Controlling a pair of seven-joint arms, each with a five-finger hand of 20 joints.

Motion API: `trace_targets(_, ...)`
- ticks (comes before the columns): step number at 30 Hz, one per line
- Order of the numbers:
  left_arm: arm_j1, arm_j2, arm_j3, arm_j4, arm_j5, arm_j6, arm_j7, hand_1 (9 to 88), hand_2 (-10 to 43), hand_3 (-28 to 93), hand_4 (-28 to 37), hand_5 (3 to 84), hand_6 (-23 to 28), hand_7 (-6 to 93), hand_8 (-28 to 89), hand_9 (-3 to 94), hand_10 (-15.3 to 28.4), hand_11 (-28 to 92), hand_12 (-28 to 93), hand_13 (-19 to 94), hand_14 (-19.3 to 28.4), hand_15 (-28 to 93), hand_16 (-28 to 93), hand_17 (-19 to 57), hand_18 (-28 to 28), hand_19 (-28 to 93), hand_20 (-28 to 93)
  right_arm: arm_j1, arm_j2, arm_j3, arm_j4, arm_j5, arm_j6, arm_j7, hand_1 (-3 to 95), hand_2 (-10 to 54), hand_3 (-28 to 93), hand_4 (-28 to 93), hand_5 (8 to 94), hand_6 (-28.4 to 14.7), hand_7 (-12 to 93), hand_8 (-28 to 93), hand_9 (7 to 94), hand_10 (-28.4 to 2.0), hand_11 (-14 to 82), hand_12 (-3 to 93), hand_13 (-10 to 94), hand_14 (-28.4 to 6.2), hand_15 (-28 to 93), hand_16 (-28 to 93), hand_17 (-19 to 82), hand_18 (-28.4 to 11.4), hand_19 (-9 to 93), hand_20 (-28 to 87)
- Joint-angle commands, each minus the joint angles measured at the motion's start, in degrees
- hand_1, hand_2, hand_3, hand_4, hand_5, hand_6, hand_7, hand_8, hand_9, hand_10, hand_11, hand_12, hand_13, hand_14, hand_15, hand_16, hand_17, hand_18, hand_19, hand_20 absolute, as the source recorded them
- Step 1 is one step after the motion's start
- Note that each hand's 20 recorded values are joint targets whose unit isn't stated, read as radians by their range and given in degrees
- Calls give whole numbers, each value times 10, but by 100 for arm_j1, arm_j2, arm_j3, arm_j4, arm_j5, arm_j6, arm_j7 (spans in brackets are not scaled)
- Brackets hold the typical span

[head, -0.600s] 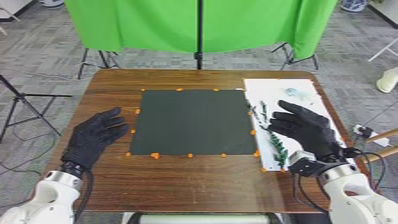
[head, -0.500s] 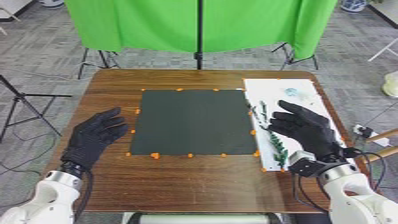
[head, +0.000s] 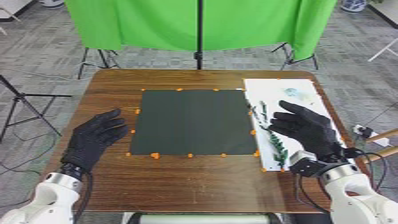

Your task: Arrange flowers

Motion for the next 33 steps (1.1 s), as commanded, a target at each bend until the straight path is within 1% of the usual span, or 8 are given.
trace_targets(1, -6, -15, 1, 7, -1, 25, 33, 256, 65, 761, -276, 359, 64, 321, -157, 322, 158, 400, 136, 263, 178, 555, -70, -58, 234, 619, 31, -44, -92, 9, -45, -39, 63, -51, 163, 90, 874, -248, 424, -55, 201, -132, 436, -161, 198, 186, 333, -141, 386, 157, 75, -222, 533, 234)
trace_targets(6, 114, 1, -60, -49, -21, 85, 29, 256, 65, 761, -276, 359, 64, 320, -157, 322, 158, 400, 136, 263, 177, 556, -70, -58, 234, 619, 31, 57, 276, -215, -158, -1758, 665, -105, 216, 22, 849, -264, 422, -50, 238, -146, 459, -158, 321, 212, 373, -135, 502, 156, 107, -217, 586, 249)
trace_targets(11, 181, 64, -148, -87, 7, 120, 31, 256, 64, 761, -275, 359, 65, 319, -157, 322, 158, 399, 136, 262, 178, 555, -70, -58, 233, 619, 30, -91, 980, -163, -431, -4002, 1116, -244, 299, -81, 709, -282, 491, -24, 497, -221, 552, -139, 568, 286, 512, -128, 729, 219, 237, -194, 772, 337)
trace_targets(14, 84, 62, -62, -41, -14, 169, 131, 255, 64, 762, -274, 359, 64, 318, -156, 322, 158, 399, 136, 263, 177, 555, -70, -58, 233, 618, 30, -263, 1388, 135, -614, -4974, 800, -100, 453, -95, 484, -283, 576, 0, 592, -228, 663, -116, 641, 343, 621, -114, 787, 296, 309, -199, 869, 392)
trace_targets(18, 305, -8, -143, -108, -27, 44, -10, 255, 64, 762, -274, 360, 65, 320, -157, 323, 158, 400, 136, 263, 177, 557, -69, -58, 233, 619, 31, -365, 1913, 240, -674, -5733, 232, 220, 510, -95, 293, -276, 662, 0, 641, -214, 749, -117, 659, 372, 681, -119, 803, 344, 354, -208, 904, 420)
trace_targets(20, 379, 40, -127, -130, -18, 163, 83, 255, 64, 762, -274, 360, 65, 320, -157, 323, 158, 400, 137, 264, 177, 557, -69, -58, 233, 619, 31, -361, 1987, 285, -688, -5507, -288, 531, 493, -95, 233, -237, 720, 4, 649, -204, 796, -117, 660, 380, 722, -122, 807, 365, 381, -219, 925, 440)
trace_targets(23, 256, 24, -49, -81, -16, 116, 158, 255, 64, 762, -274, 360, 64, 320, -157, 322, 158, 399, 136, 263, 178, 557, -69, -58, 234, 620, 31, -237, 2202, 16, -631, -5627, -635, 1332, 457, -95, 223, -221, 771, 0, 623, -197, 827, -119, 653, 383, 750, -126, 807, 370, 401, -228, 932, 459)
trace_targets(33, 204, 59, -62, -53, -6, 41, 37, 256, 64, 761, -276, 360, 65, 320, -157, 322, 158, 400, 136, 263, 178, 558, -70, -58, 234, 621, 31, -280, 2147, -344, -511, -6013, -1072, 1935, 310, -95, 477, -283, 756, -3, 584, -181, 811, -124, 630, 386, 735, -133, 792, 365, 389, -227, 932, 425)
